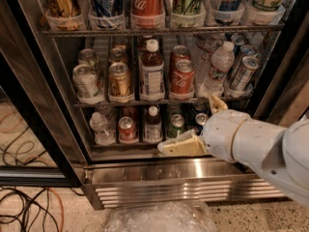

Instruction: Pick coke can from bottom shelf of fridge

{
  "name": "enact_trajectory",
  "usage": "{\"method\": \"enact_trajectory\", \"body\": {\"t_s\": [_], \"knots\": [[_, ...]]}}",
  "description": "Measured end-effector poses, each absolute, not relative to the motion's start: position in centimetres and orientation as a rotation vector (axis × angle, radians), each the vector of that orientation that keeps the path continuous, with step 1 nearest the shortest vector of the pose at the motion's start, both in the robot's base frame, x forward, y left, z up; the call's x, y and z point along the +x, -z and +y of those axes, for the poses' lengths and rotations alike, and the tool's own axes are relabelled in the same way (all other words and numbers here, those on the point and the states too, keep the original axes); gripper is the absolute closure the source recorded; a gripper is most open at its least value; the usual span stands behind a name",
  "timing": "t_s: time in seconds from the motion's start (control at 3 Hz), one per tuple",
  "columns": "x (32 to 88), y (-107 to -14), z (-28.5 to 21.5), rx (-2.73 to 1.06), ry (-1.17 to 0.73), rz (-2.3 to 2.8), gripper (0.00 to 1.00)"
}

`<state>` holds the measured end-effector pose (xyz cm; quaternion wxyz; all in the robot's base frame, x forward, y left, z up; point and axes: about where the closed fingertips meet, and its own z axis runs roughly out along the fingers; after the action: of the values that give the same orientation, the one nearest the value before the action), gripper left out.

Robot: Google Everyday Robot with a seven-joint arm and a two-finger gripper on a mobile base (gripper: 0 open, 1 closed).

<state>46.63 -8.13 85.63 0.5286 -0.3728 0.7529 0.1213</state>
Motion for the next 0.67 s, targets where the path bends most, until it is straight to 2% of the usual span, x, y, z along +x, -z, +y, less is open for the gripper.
{"method": "enact_trajectory", "body": {"t_s": [0.67], "knots": [[48.4, -80.3, -10.5, -0.689, -0.248, 1.741, 0.0]]}}
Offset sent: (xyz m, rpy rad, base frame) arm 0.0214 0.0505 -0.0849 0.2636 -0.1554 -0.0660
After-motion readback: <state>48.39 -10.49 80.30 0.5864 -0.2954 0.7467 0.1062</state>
